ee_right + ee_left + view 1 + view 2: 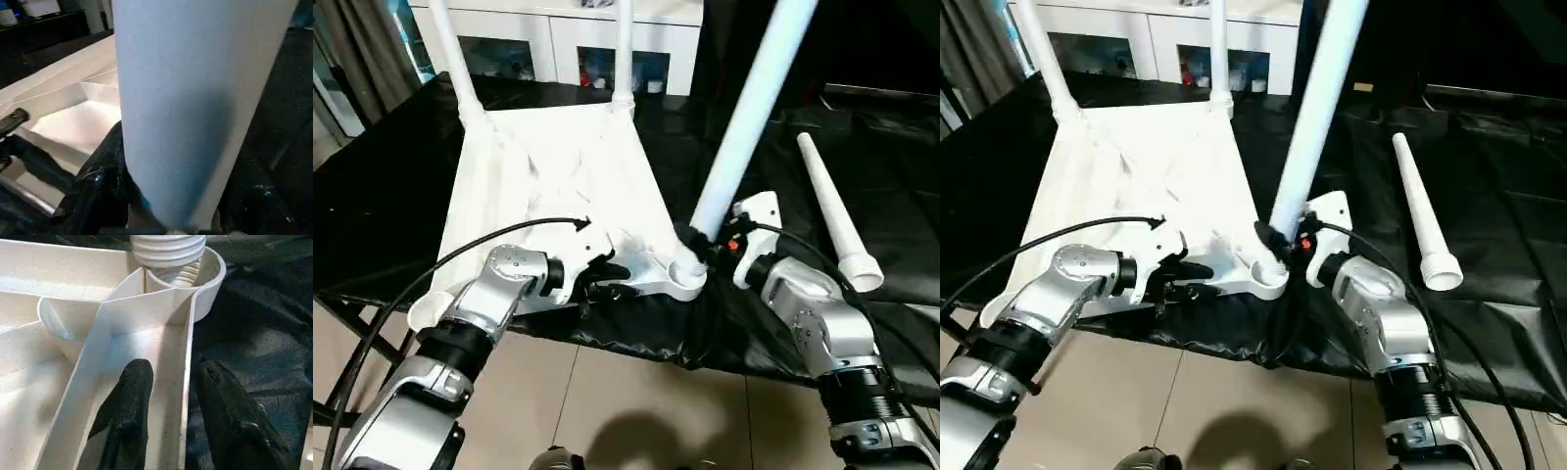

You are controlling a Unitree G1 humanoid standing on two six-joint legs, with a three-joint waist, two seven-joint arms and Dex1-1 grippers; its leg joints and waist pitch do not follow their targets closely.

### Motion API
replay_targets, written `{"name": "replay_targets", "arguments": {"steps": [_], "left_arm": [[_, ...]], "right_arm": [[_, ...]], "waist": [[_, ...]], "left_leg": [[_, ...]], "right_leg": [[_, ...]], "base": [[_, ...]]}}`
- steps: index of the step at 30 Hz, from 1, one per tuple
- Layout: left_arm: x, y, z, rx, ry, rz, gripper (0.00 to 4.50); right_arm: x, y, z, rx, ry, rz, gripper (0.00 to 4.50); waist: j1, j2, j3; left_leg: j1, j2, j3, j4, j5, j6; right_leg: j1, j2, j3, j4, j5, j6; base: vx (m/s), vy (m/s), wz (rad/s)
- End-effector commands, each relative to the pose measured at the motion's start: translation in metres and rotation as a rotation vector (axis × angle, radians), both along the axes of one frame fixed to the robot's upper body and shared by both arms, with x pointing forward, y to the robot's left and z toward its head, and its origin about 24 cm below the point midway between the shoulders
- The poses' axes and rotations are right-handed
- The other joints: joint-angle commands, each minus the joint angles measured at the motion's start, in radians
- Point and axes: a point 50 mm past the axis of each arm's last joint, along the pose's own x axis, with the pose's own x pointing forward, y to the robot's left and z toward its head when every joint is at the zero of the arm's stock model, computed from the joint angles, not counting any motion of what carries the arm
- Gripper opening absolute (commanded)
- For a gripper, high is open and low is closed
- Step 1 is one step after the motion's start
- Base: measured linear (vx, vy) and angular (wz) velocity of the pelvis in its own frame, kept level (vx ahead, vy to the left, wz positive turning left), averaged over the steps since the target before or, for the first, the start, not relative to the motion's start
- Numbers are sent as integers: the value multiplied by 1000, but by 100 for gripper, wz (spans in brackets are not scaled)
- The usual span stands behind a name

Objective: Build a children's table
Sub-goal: Insert table leg to table base

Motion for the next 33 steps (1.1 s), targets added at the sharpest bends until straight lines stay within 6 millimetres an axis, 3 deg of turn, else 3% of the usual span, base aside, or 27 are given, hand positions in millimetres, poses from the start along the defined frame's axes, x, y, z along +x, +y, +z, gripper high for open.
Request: {"name": "replay_targets", "arguments": {"steps": [1,8,10,14,15,33], "left_arm": [[1,4,-2,28,8,-9,137],[-1,10,-5,49,39,-13,88],[-1,12,-5,51,45,-13,50],[-2,14,-6,49,55,-15,15],[-2,14,-5,43,61,-16,7],[-3,14,-7,43,76,-34,0]], "right_arm": [[-2,3,5,-15,-34,37,191],[-5,5,-2,-49,-2,73,191],[-6,5,-4,-58,6,76,191],[-7,5,-6,-73,13,86,191],[-7,4,-8,-79,18,88,191],[-13,4,-11,-91,58,135,191]], "waist": [[0,-4,-81],[0,-4,-82],[-1,-4,-81],[-2,-4,-76],[-2,-8,-75],[-5,-7,-74]], "left_leg": [[31,39,-24,-79,-219,-12],[30,41,-25,-80,-211,-11],[29,41,-25,-79,-211,-10],[32,41,-25,-83,-241,-17],[34,42,-26,-84,-255,-21],[38,43,-28,-89,-273,-24]], "right_leg": [[50,-71,48,-79,-214,-203],[49,-72,49,-76,-207,-206],[49,-72,49,-76,-207,-208],[47,-72,50,-82,-257,-200],[48,-74,50,-84,-286,-195],[47,-73,52,-90,-309,-187]], "base": [[0,0,0],[0,0,0],[0,0,0],[0,0,0],[0,0,0],[0,0,0]]}}
